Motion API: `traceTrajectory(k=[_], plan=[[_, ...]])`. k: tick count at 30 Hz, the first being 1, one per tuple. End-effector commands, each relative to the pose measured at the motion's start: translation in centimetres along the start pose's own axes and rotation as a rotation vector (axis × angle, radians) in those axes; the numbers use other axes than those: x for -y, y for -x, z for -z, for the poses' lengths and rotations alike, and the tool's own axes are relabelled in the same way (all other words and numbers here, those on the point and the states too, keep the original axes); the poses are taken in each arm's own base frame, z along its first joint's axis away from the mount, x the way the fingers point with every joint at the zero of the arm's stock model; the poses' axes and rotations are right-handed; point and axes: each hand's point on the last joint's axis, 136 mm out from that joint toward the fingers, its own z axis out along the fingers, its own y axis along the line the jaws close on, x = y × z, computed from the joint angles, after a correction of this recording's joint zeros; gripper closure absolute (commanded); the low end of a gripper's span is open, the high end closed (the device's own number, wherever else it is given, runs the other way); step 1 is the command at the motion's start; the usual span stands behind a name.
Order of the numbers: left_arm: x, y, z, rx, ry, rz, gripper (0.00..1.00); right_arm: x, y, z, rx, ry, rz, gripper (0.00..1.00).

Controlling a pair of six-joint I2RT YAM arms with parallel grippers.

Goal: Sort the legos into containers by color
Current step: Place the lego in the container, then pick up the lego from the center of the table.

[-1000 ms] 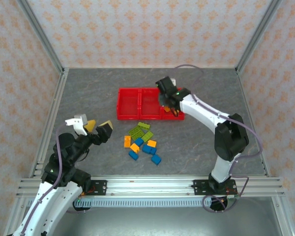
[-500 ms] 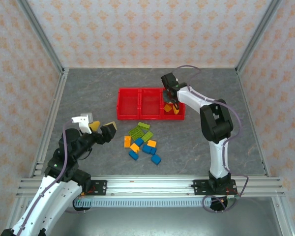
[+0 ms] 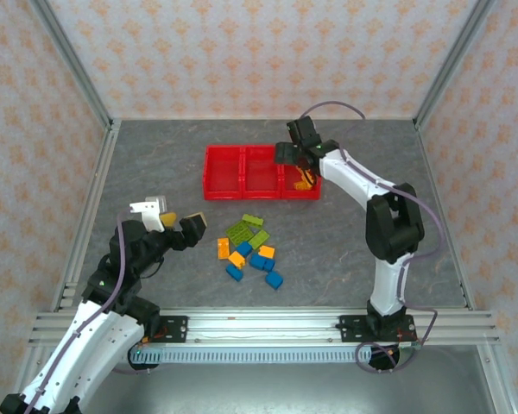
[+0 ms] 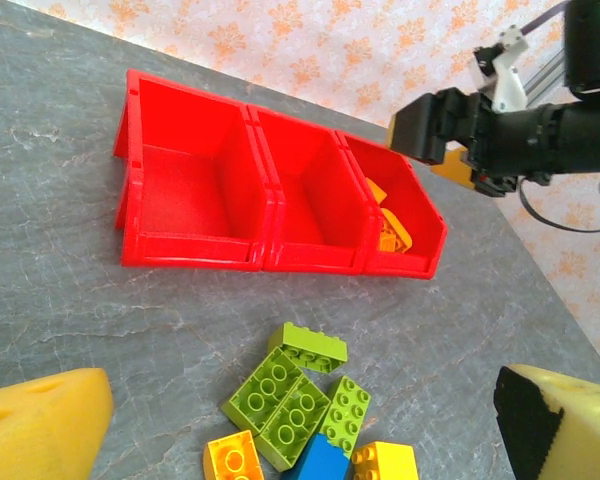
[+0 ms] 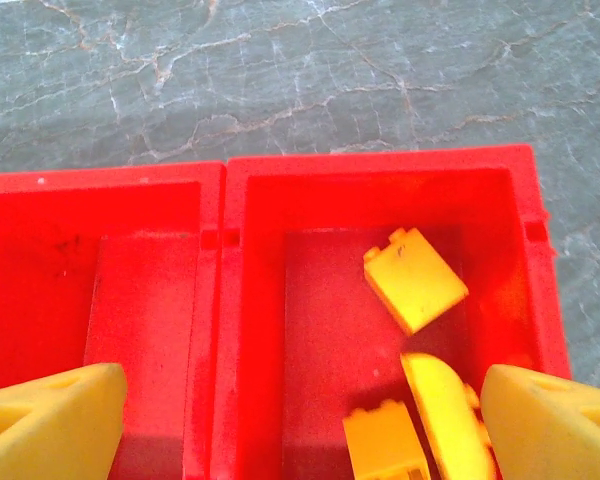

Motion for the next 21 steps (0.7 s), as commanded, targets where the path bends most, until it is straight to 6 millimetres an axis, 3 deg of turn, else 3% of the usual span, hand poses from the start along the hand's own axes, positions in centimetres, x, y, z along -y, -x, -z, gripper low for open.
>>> traceTrajectory(k=[1, 5, 15, 18, 21], plan=[[0.0, 0.4, 0.1, 0.015, 0.008, -0.022, 0.01, -0.9, -1.9, 2.3, -0.029, 0.028, 0.014, 0.06], [0.1, 0.4, 0.1, 0.015, 0.008, -0.022, 0.01, -2.5, -3.3, 3.3, -0.046, 0.103, 0.017, 0.05], [-0.1, 0.4, 0.0, 0.015, 0.016, -0.022, 0.01, -2.2, -3.2, 6.6, -0.011, 0.115, -0.014, 0.08], [-0.2, 0.4, 0.0, 0.015, 0.023, -0.022, 0.01, -2.9, -4.2, 7.7, -0.039, 0.146, 0.005, 0.12], [-0.2, 0.6, 0.2, 0.023, 0.026, -0.021, 0.01, -3.9, -6.7, 8.6, -0.092, 0.176, 0.04, 0.19]])
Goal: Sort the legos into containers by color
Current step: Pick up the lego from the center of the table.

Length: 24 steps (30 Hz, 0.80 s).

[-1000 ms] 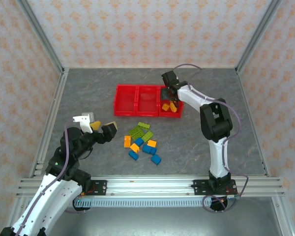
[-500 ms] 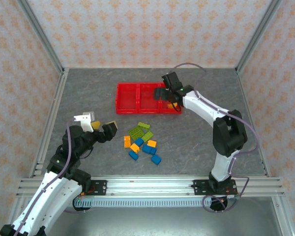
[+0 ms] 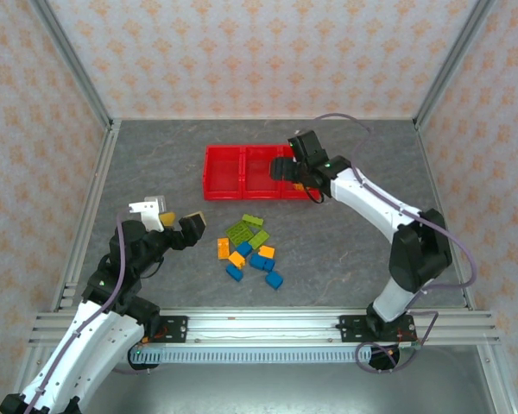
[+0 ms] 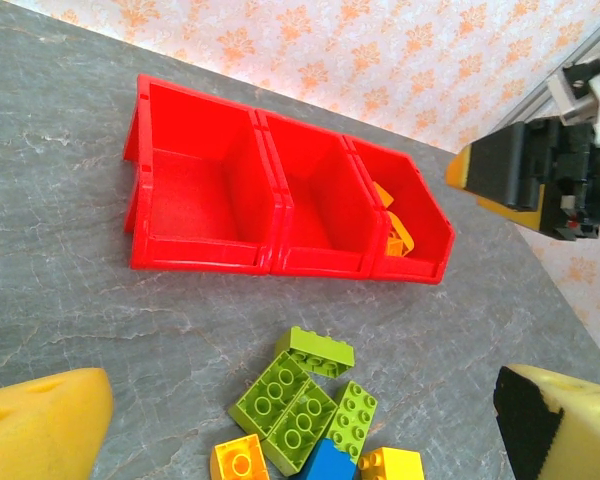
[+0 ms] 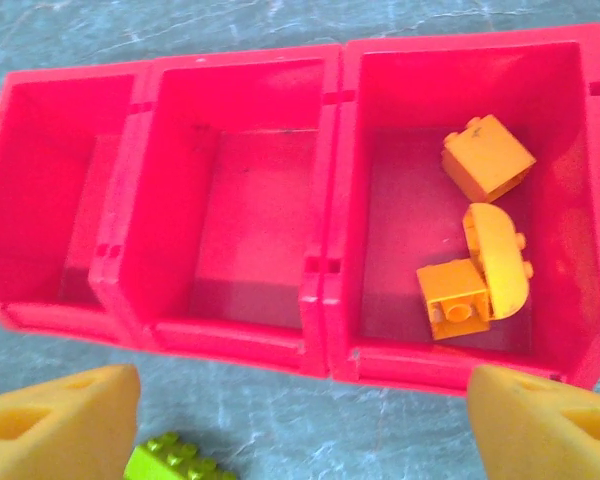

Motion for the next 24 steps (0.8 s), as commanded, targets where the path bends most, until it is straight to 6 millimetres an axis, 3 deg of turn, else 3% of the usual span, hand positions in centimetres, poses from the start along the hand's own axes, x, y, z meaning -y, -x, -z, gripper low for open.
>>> traceTrajectory(k=[1, 5, 8, 11, 17, 24], plan=[[0.0, 0.5, 0.2, 0.018, 0.011, -0.019, 0.01, -1.2, -3.8, 1.2, -0.088, 0.034, 0.034, 0.21], [-0.1, 0.7, 0.4, 0.032, 0.017, -0.016, 0.01, -1.3, -8.3, 1.2, -0.184, 0.049, 0.022, 0.32], [-0.2, 0.6, 0.3, 0.029, 0.023, -0.015, 0.01, -1.4, -11.1, 1.1, -0.232, 0.043, 0.011, 0.33], [-0.2, 0.6, 0.3, 0.026, 0.021, -0.016, 0.01, -2.0, -12.6, 0.8, -0.241, 0.055, 0.03, 0.31], [-0.1, 0.6, 0.3, 0.026, 0.015, -0.017, 0.01, -4.8, -12.7, -0.4, -0.23, 0.133, 0.211, 0.26], [0.1, 0.9, 0.7, 0.044, 0.01, -0.018, 0.01, -5.3, -12.7, -2.9, -0.246, 0.088, 0.441, 0.28]])
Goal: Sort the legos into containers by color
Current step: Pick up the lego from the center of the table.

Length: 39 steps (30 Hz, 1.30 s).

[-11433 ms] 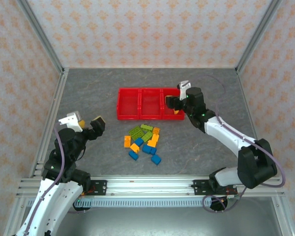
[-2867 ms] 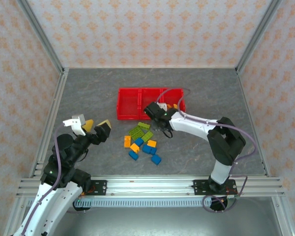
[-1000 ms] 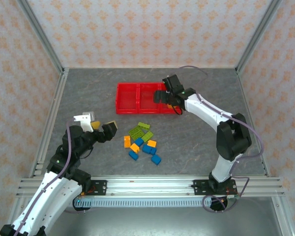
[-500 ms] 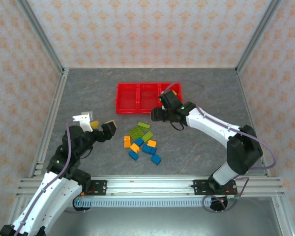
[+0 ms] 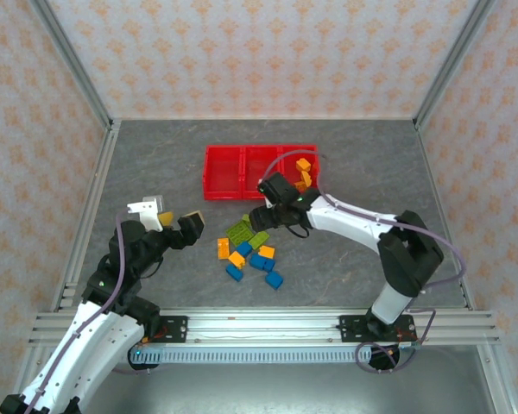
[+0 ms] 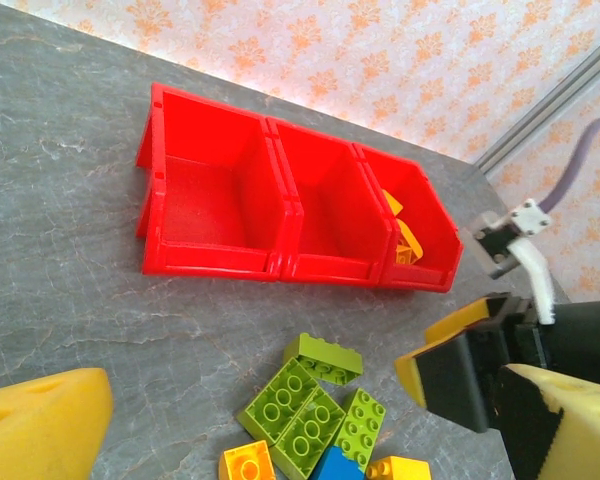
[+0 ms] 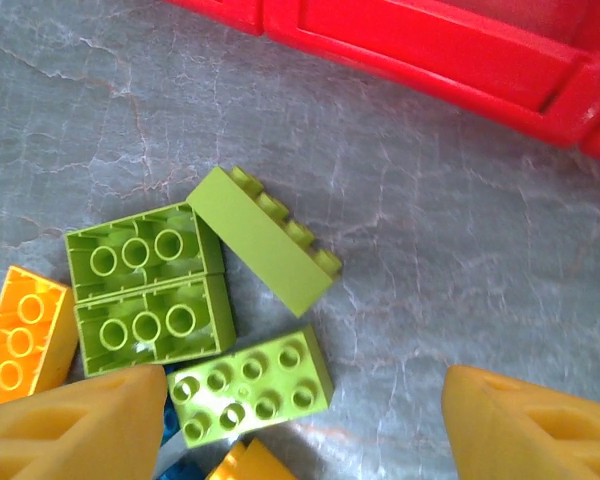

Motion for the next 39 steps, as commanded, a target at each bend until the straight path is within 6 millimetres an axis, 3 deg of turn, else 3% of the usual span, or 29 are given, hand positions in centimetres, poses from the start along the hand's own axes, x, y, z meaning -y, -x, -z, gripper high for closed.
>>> traceTrajectory(k=[1, 7, 14, 21, 31, 39], plan=[[0.3, 0.6, 0.5, 0.028, -0.007, -0.015, 0.01, 0.2, 1.0, -0.6, 0.009, -0.042, 0.145, 0.29], [0.1, 0.6, 0.4, 0.025, 0.006, -0.014, 0.01, -0.3, 0.2, -2.2, -0.054, -0.033, 0.275, 0.36], [-0.2, 0.5, 0.3, 0.02, 0.021, -0.012, 0.01, 0.9, -0.2, -3.9, -0.098, -0.12, 0.356, 0.36], [-0.6, 0.4, 0.1, 0.017, 0.042, -0.01, 0.01, 0.7, 0.0, -5.6, -0.135, -0.12, 0.388, 0.36], [-0.5, 0.3, 0.0, 0.01, 0.038, -0.013, 0.01, 0.6, 0.4, -7.2, -0.162, -0.126, 0.418, 0.58], [-0.5, 0.4, 0.1, 0.014, 0.041, -0.012, 0.01, 0.9, -0.1, -7.2, -0.179, -0.135, 0.415, 0.73]])
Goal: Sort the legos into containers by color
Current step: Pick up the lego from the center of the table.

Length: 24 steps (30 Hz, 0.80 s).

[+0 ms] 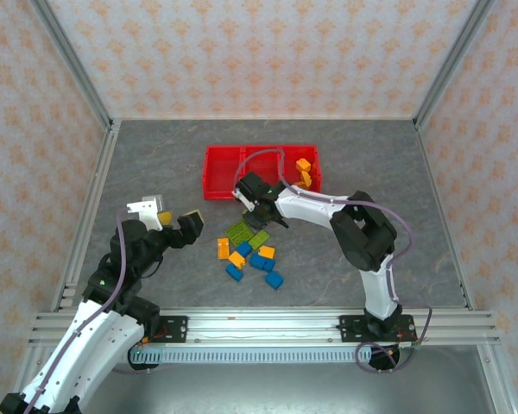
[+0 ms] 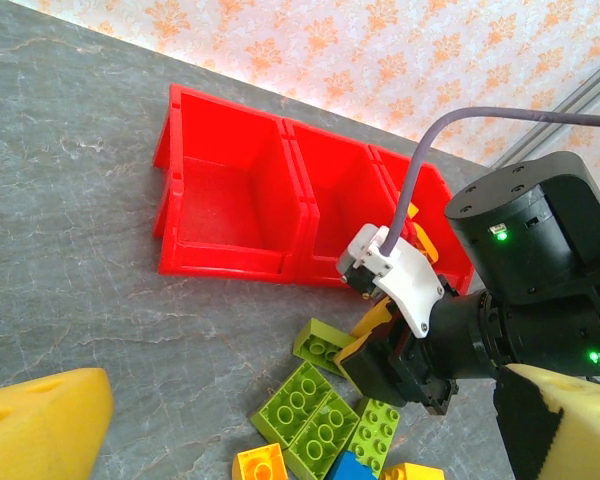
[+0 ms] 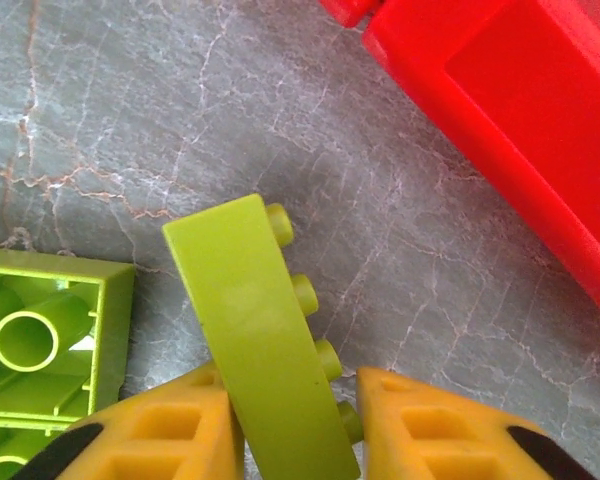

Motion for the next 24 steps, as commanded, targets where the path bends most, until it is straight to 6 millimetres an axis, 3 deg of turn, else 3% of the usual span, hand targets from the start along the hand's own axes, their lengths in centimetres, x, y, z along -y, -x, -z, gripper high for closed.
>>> traceTrajectory(k=[1, 7, 16, 24], plan=[[0.1, 0.5, 0.4, 0.017, 0.006, -0.014, 0.01, 0.2, -1.0, -0.2, -0.047, -0.016, 0.006, 0.75], [0.1, 0.4, 0.3, 0.014, 0.005, -0.013, 0.01, 0.0, -0.6, 1.5, -0.014, 0.002, -0.022, 0.81], [0.1, 0.3, 0.3, 0.01, 0.003, -0.013, 0.01, -0.1, 4.4, 8.7, 0.184, 0.059, -0.082, 0.82], [0.2, 0.3, 0.3, 0.008, -0.001, -0.014, 0.01, 4.8, 9.8, 13.4, 0.35, -0.034, -0.301, 0.82]])
